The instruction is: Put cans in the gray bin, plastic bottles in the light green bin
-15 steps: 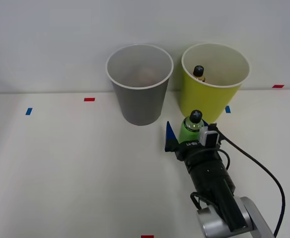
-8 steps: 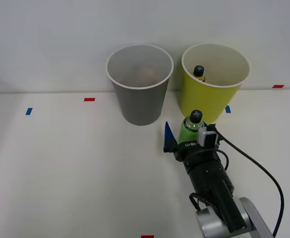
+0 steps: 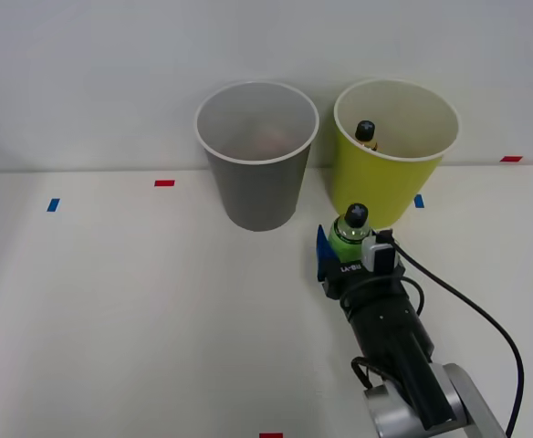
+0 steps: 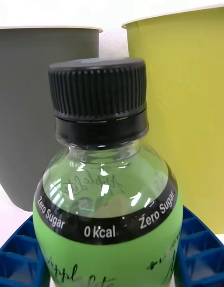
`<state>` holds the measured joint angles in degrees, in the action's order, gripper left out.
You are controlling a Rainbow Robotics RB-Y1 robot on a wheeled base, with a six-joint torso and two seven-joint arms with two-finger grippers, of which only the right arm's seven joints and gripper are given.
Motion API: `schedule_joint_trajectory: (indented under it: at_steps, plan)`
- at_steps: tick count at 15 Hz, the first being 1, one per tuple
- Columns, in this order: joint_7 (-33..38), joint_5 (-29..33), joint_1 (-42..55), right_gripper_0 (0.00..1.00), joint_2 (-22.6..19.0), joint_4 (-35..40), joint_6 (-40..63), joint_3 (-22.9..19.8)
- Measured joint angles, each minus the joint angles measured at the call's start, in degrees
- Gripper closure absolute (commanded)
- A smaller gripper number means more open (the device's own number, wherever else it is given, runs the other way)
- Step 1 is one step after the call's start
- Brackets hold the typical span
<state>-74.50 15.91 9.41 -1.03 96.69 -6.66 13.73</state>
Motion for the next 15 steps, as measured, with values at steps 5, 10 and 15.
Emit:
schedule_joint_trajectory:
  at_steps: [5,10,15]
  plan:
    - [0.19,-0.24,0.71,0.97,-0.01,0.03,-0.55,-0.09]
    - [0.83,-1.14,2.59,1.0,-1.57,0.44,-3.61,0.36]
    - [5.83,-2.7,7.79,1.0,-3.69,8.52,-4.23,2.36]
